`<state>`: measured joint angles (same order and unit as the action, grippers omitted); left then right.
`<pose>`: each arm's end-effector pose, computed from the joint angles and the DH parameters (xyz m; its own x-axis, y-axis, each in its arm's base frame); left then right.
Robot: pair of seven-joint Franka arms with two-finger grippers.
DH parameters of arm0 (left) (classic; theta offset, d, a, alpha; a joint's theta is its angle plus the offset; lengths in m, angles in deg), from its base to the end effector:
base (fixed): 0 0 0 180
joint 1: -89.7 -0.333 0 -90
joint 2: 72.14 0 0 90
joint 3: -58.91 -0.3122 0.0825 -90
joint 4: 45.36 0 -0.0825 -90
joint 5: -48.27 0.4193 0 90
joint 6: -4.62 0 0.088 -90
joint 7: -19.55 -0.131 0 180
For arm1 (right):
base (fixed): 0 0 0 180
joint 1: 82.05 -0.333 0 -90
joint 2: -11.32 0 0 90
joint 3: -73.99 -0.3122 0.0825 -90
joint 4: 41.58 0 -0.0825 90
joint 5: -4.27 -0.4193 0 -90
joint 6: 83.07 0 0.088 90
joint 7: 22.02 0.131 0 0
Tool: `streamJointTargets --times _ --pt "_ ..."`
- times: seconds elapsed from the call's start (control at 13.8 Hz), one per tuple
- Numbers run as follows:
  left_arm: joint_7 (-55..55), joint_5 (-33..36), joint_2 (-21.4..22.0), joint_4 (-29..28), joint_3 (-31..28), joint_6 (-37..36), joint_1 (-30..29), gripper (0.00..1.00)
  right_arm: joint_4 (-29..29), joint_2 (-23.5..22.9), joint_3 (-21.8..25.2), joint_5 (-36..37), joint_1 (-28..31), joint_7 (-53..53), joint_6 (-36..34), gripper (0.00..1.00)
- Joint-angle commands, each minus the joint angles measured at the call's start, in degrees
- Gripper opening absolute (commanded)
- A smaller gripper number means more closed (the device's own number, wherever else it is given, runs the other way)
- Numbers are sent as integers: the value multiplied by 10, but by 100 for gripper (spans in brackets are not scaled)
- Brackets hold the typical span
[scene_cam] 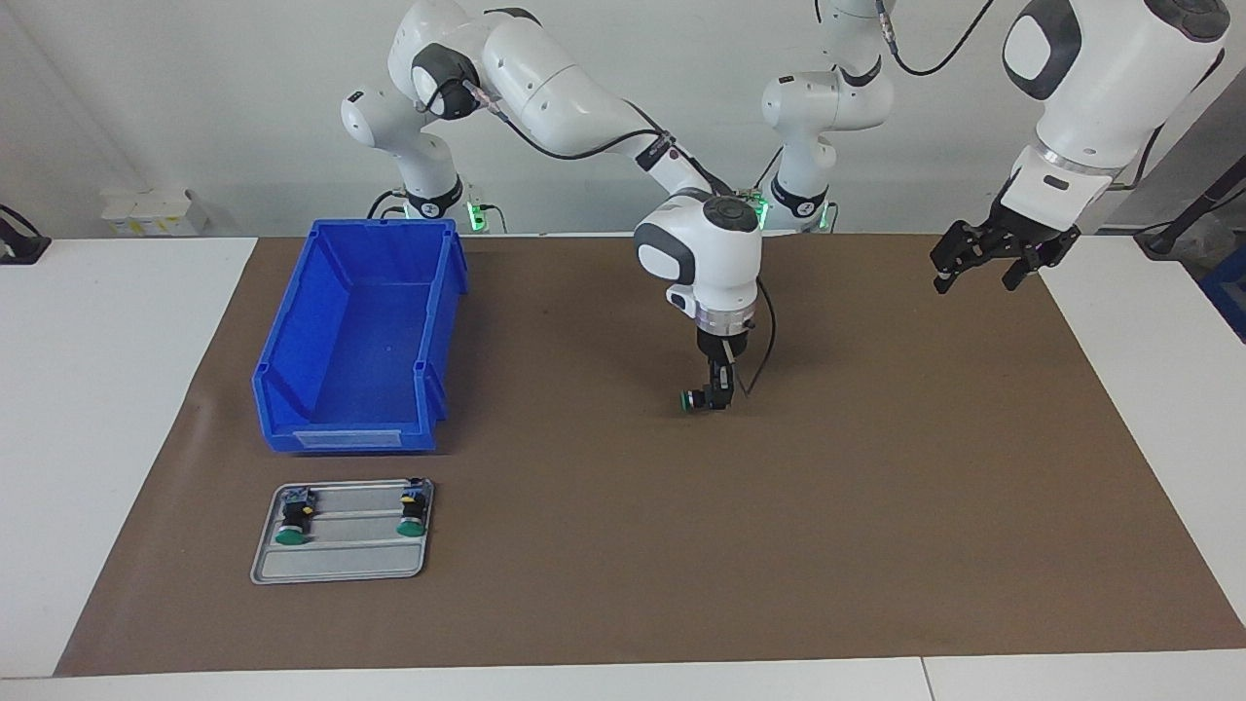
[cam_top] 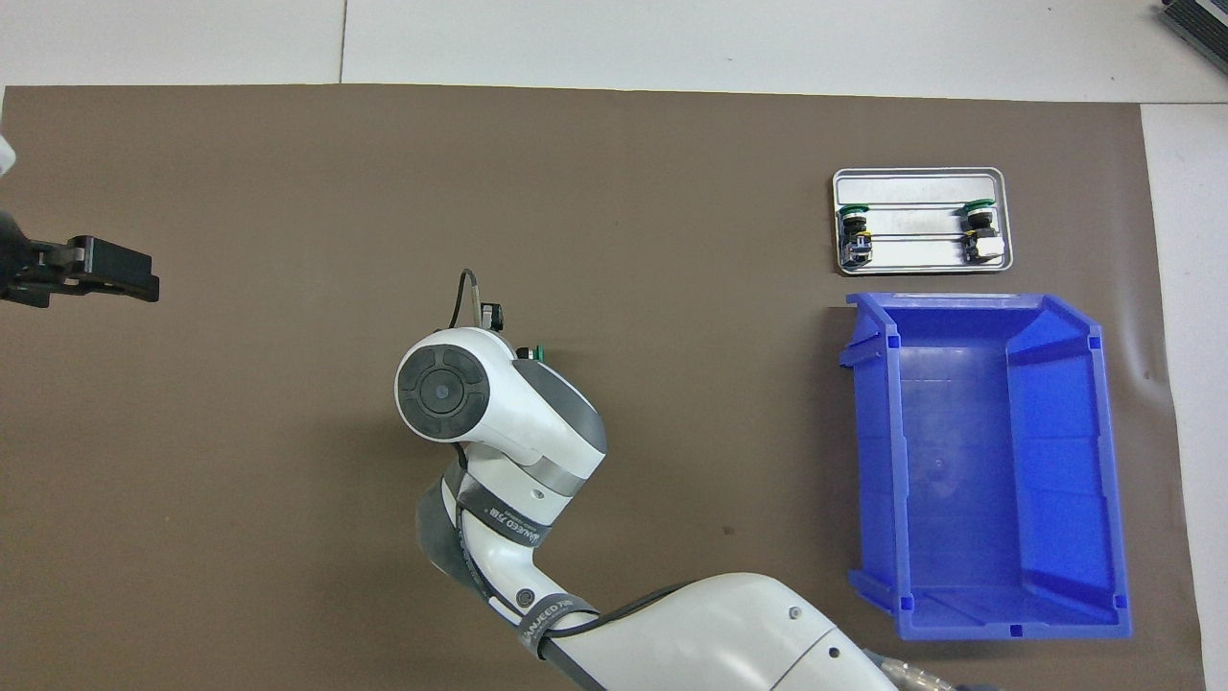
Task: Place and press button with both arms
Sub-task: 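Carry the button component to the table center and release it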
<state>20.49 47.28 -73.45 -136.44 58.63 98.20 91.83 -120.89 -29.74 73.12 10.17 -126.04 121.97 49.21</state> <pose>0.6023 -0.0216 0.5790 0.9997 -0.0148 0.0205 -0.0152 -0.9997 0.0175 0.5600 0.5487 0.2636 -0.0909 -0.9888 -0.1187 -0.9766 0.1118 -0.1837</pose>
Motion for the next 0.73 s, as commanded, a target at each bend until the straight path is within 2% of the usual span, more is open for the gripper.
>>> streamJointTargets --times 0.0,0.07,0.15,0.22,0.51,0.65 --pt "1 3 13 -12 2 -5 -3 100 -33 19 -4 -19 13 9 24 36" --pt "1 3 13 -12 2 -5 -3 100 -31 19 -4 -22 16 9 23 66" --pt "1 3 13 -12 2 -5 -3 100 -28 19 -4 -22 18 9 20 84" --pt "0 3 13 -12 2 -5 -3 100 -23 20 -4 -20 19 5 15 94" --pt "0 3 13 -12 2 -5 -3 100 -26 54 -4 -26 23 -76 8 100" --pt "1 3 13 -12 2 -5 -3 100 -60 96 -4 -26 37 -141 3 100"
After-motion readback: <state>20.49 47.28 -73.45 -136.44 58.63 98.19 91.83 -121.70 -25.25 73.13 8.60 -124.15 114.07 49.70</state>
